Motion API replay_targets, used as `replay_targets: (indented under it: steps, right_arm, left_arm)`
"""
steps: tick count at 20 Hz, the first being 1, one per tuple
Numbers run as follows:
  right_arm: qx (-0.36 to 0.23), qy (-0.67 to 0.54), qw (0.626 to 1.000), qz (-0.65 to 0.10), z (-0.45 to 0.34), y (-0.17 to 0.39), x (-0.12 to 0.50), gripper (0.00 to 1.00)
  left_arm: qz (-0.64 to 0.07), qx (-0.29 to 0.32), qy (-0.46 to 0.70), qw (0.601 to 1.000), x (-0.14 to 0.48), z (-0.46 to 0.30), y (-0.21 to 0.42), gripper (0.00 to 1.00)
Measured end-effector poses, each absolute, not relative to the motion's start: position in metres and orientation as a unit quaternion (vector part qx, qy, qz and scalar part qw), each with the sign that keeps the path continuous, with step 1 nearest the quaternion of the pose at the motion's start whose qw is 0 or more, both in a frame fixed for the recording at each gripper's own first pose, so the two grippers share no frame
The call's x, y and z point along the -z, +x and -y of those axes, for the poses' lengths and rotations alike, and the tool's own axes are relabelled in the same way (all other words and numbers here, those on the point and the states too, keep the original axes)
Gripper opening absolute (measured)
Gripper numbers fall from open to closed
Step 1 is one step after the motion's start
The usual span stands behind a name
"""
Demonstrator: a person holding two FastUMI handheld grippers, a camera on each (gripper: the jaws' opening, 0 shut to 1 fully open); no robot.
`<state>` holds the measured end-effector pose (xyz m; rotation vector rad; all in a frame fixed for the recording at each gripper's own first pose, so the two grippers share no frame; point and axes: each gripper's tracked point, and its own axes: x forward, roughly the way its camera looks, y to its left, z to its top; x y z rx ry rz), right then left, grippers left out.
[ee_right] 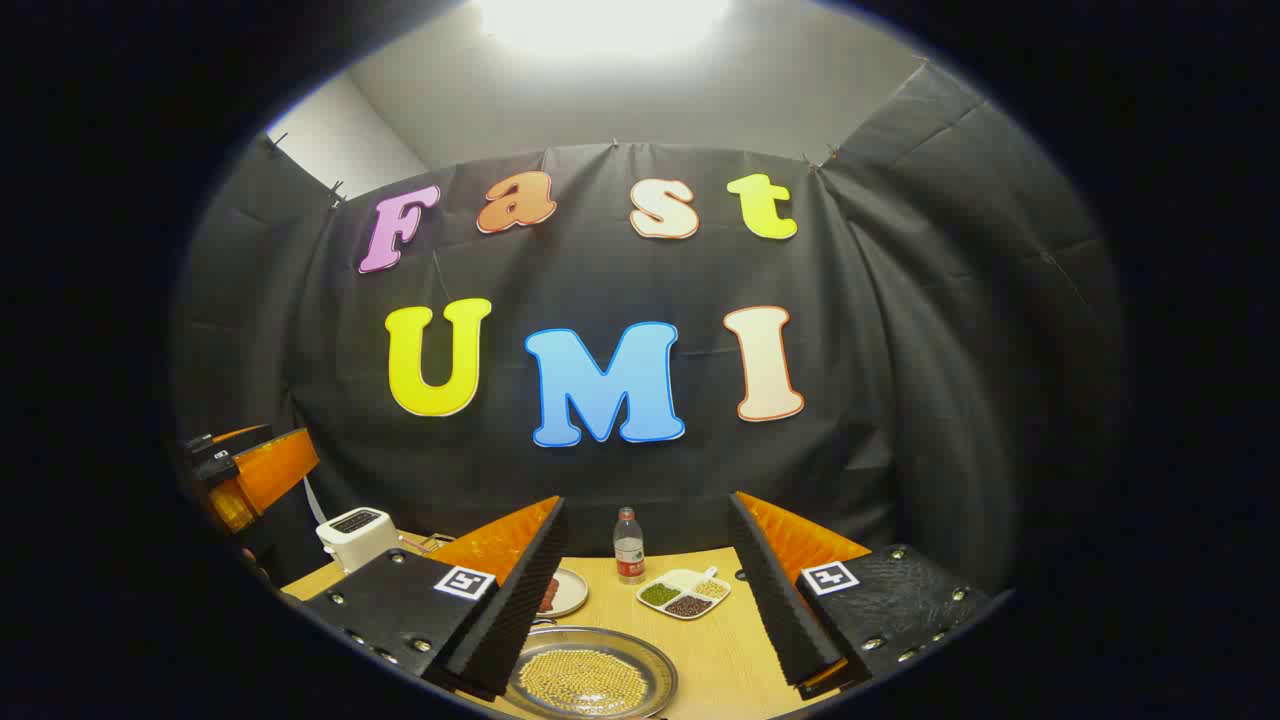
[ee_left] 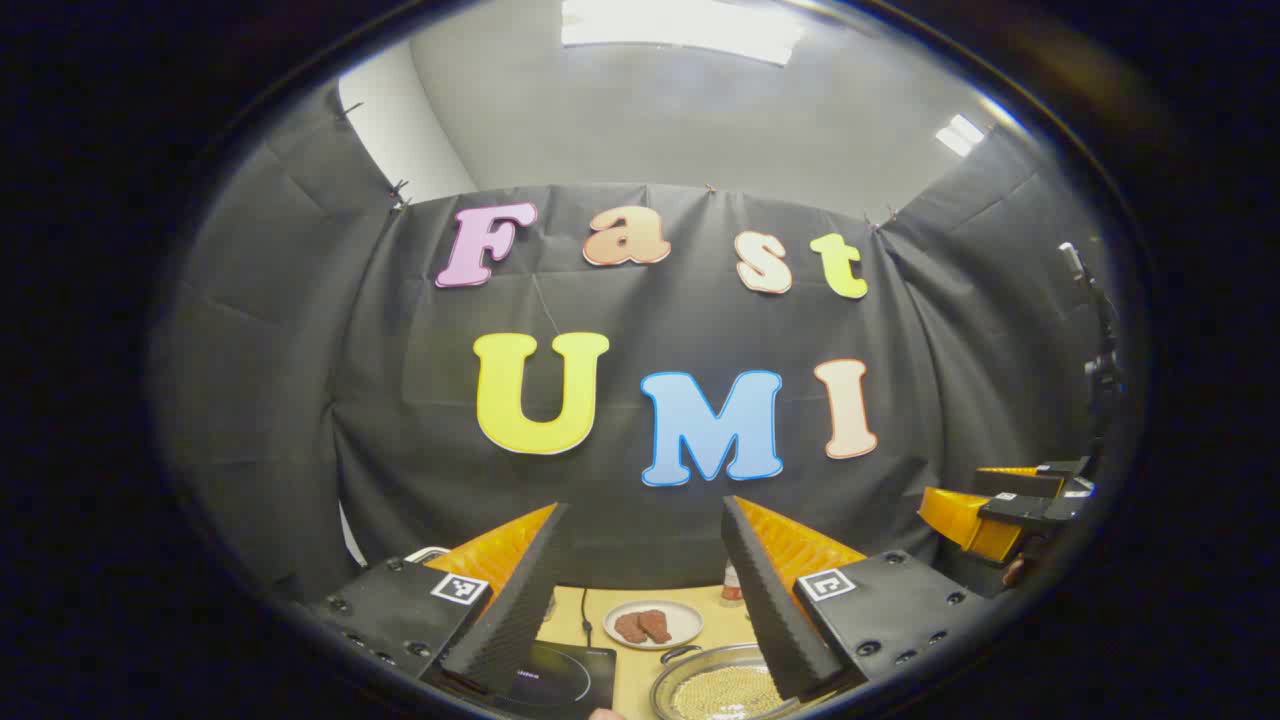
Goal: First push the handle of the pot to place it horizontally, then grasp the pot with both hands and set it on the induction cooktop.
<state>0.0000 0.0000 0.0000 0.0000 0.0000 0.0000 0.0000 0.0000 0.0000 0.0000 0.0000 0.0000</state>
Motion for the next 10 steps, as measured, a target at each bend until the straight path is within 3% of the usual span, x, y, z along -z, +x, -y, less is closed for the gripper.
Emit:
replay_targets:
  steps: [10]
  right_arm:
    - [-0.003, -0.016, 1.000, -0.006, -0.0066, 0.0028, 0.0020, 0.96]
  left_arm:
    - [-0.007, 0.003, -0.006, 1.000, 0.0048, -0.0109, 0.0068, 0.95]
